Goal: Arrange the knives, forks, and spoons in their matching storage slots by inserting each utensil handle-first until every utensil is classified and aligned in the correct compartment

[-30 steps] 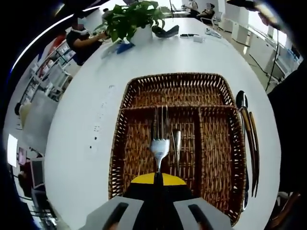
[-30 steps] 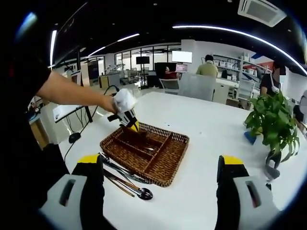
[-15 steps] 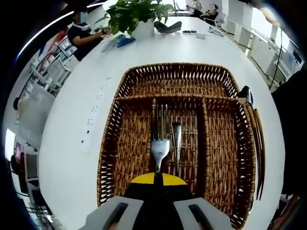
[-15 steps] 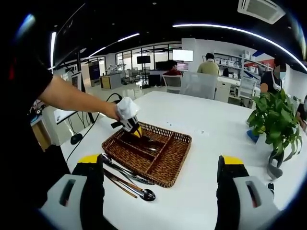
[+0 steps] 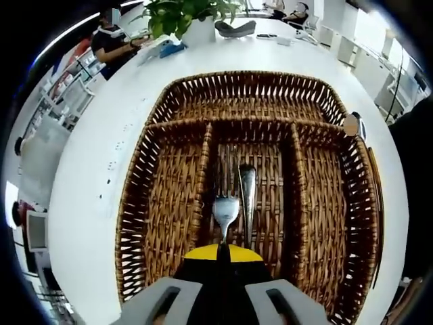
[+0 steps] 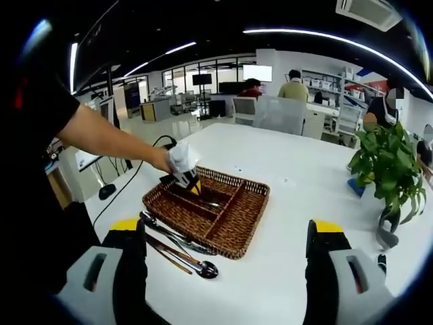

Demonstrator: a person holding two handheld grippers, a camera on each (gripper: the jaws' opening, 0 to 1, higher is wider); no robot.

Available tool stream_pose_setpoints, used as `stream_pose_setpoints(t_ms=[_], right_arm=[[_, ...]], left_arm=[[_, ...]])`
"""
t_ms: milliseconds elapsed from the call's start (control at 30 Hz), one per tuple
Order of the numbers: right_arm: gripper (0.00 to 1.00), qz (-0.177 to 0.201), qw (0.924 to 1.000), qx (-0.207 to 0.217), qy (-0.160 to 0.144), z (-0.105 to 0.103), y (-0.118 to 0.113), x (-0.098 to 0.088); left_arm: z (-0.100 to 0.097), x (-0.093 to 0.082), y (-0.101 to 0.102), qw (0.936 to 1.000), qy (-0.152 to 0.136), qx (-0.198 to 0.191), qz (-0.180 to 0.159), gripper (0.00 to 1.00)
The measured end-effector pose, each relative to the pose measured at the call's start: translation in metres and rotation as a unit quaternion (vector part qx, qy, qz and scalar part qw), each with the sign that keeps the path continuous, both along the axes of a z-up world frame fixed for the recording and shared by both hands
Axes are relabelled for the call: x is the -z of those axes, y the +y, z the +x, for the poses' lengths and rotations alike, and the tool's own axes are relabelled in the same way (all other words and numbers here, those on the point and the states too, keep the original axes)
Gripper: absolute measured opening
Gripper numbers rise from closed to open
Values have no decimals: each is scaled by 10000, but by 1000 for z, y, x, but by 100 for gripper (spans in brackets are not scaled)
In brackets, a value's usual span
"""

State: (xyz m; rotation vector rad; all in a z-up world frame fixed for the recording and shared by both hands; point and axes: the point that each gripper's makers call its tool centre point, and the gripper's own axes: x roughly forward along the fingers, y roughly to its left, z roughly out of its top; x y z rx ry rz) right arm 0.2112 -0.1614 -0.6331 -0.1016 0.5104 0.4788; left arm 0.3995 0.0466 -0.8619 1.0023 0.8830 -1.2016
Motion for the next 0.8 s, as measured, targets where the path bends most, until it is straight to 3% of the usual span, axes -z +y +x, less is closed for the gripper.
stream_pose_setpoints(t_ms=[233,333,633,700,767,800], right_arm=[[99,12,10000,15,4,1,1,0],[99,35,10000,1,4,2,4,1],[99,73,9999,-90,8,2,13,3],[99,59,9999,-112,-11,2,14,1],[99,66,9999,-119,-24,3,13,0],[99,62,9999,-135,-29,3,13,-1]], left_arm=[[-2,6,-3,9995,199,-215,-66,0],[-3,6,-3,9998,-38,171,78,0],[-3,9,-3,9996,-13,240,136,1],[-3,8,-3,9997,42,192,149,2],[-4,7,-4,9995,286,27,87,2],[-2,6,-4,9997,230,19,116,2]])
